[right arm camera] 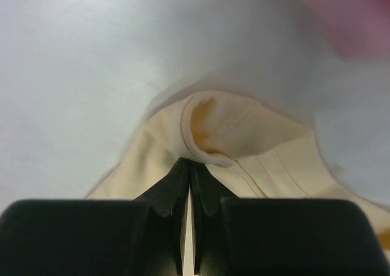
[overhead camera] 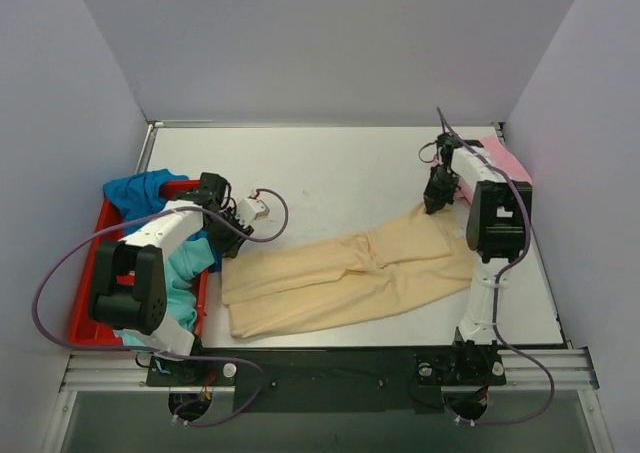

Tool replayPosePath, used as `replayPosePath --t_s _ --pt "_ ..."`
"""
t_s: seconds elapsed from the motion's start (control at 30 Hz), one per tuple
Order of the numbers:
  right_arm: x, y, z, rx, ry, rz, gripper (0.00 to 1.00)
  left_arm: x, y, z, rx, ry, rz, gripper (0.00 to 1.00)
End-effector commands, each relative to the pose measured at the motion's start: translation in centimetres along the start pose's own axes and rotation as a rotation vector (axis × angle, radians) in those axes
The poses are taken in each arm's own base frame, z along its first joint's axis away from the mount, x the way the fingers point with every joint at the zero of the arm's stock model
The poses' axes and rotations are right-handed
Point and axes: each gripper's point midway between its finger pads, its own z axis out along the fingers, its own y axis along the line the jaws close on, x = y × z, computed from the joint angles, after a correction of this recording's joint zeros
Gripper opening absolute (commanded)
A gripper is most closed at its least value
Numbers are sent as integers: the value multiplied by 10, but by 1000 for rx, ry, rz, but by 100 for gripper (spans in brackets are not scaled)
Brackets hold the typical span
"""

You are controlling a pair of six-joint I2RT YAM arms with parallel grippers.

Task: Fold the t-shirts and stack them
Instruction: Rotate the tshirt 90 degrees

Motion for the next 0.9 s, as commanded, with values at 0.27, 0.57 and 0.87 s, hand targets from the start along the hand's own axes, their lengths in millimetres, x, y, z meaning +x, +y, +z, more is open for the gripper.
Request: replayPosePath --t_s 0.27,0.57,0.87 --pt "-81 147 -13 -253 -98 -69 0 31 10 -1 -72 41 -29 53" --pt "-99 151 -106 -348 -322 -139 27 60 -19 28 -70 157 43 54" --pt "-19 3 -117 -151 -313 41 34 101 -61 5 8 229 132 50"
